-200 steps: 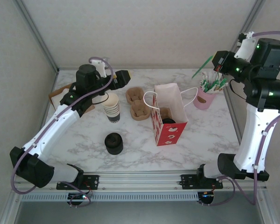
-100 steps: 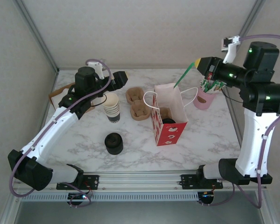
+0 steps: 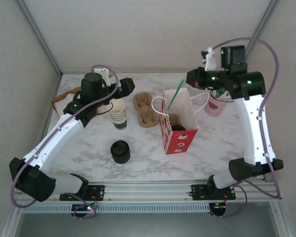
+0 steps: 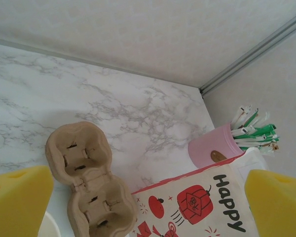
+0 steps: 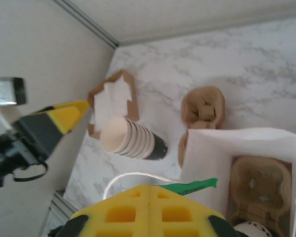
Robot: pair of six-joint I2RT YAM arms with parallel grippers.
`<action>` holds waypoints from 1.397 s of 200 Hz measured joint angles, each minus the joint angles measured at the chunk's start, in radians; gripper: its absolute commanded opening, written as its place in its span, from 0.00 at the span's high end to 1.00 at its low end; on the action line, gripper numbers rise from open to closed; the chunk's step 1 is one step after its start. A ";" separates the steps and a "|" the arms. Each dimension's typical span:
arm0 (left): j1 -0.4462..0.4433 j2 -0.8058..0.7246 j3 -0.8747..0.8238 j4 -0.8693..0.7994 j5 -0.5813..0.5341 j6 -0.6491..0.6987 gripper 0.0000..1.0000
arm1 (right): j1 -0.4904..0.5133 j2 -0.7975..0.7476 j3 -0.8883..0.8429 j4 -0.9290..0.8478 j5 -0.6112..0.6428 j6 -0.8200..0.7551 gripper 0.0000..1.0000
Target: Pack the takeout coffee
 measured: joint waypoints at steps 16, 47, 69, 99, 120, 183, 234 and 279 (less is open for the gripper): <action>0.000 0.000 0.000 0.000 0.000 0.000 0.00 | 0.028 0.024 -0.036 0.002 0.035 -0.004 1.00; 0.000 0.000 0.000 0.001 0.000 0.000 0.00 | 0.069 0.050 -0.124 0.005 0.092 -0.011 1.00; 0.001 0.001 -0.007 0.005 0.000 0.000 0.00 | 0.094 0.071 -0.166 0.011 0.136 -0.018 1.00; 0.001 0.015 -0.011 0.010 0.001 0.000 0.00 | 0.108 0.082 -0.214 0.017 0.177 -0.023 0.94; 0.001 0.029 -0.011 0.012 0.002 0.000 0.00 | 0.111 0.084 -0.224 0.016 0.197 -0.026 0.82; 0.003 0.037 -0.011 0.010 0.001 0.004 0.00 | 0.112 0.084 -0.224 0.018 0.218 -0.034 0.71; 0.003 0.037 -0.011 0.007 0.000 0.007 0.00 | 0.112 0.084 -0.207 0.015 0.233 -0.045 0.66; 0.003 0.037 -0.011 0.007 0.000 0.007 0.00 | 0.112 0.084 -0.180 0.016 0.233 -0.050 0.58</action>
